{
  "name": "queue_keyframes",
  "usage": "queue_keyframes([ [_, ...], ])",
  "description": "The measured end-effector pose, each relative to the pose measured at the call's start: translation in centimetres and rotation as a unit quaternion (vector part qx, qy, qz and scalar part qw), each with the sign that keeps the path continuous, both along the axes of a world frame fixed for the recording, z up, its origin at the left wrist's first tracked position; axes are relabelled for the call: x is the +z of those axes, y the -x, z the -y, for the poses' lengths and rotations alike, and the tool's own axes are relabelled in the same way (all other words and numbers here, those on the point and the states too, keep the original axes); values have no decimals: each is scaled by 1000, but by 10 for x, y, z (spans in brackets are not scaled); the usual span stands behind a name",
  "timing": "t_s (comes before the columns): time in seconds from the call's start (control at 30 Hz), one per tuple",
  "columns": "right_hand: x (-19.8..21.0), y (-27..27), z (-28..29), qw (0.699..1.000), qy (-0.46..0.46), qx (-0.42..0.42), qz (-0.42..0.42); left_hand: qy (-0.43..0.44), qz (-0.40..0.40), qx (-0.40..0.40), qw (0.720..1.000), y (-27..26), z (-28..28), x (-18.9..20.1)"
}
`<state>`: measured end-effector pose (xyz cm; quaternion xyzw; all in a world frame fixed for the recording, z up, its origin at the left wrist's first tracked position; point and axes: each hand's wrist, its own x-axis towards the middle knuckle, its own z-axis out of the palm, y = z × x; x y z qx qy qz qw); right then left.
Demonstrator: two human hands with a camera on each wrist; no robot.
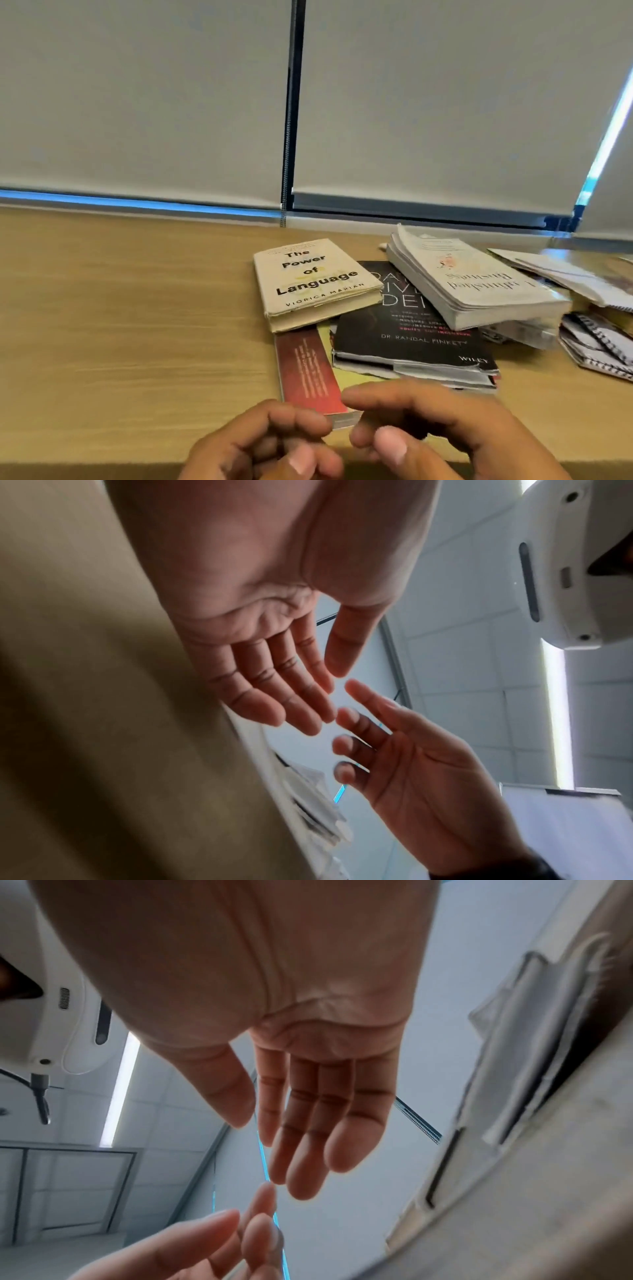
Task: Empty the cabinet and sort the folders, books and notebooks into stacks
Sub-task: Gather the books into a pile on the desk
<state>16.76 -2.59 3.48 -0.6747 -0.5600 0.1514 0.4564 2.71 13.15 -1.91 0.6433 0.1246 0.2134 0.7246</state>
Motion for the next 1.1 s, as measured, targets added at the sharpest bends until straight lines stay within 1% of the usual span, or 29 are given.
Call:
queue_keyframes([
  [0.07, 26, -3, -8, 1000, 17, 8, -10, 6, -3, -6, 1000, -8, -2, 20],
  [0.17, 56, -23, -13, 996, 53, -5, -77, 15, -55, -8, 998, -24, -6, 51],
  [0.23, 66, -26, -11, 991, 81, -15, -108, 28, -91, 1, 995, -36, -6, 64],
  [0.3, 76, -29, -6, 986, 100, -20, -135, 27, -144, 7, 989, -47, -2, 79],
  [0.37, 84, -32, 4, 980, 104, -48, -165, 16, -188, -7, 982, -56, 6, 94],
  [0.43, 90, -40, 17, 970, 116, -90, -194, -12, -233, -15, 972, -66, 11, 103],
  [0.47, 90, -46, 23, 966, 126, -108, -200, -27, -253, -3, 967, -69, 11, 103],
  [0.57, 76, -68, 49, 956, 165, -180, -161, -76, -305, 61, 947, -69, 6, 95],
  [0.63, 64, -85, 65, 939, 188, -236, -161, -109, -327, 111, 932, -64, -1, 94],
  [0.7, 51, -98, 74, 923, 228, -266, -160, -116, -341, 160, 919, -55, -7, 96],
  [0.77, 41, -107, 73, 910, 264, -275, -163, -105, -361, 192, 907, -48, -14, 94],
  [0.8, 36, -108, 68, 905, 278, -276, -167, -93, -373, 193, 903, -47, -19, 90],
  [0.87, 32, -107, 52, 902, 286, -261, -193, -40, -384, 176, 906, -48, -28, 81],
  [0.97, 25, -106, 26, 908, 224, -238, -263, 7, -374, 158, 914, -56, -33, 71],
  [1.0, 25, -106, 19, 906, 209, -249, -271, 16, -369, 156, 916, -58, -35, 70],
  [1.1, 28, -108, 7, 881, 185, -297, -318, 32, -367, 155, 917, -62, -44, 69],
])
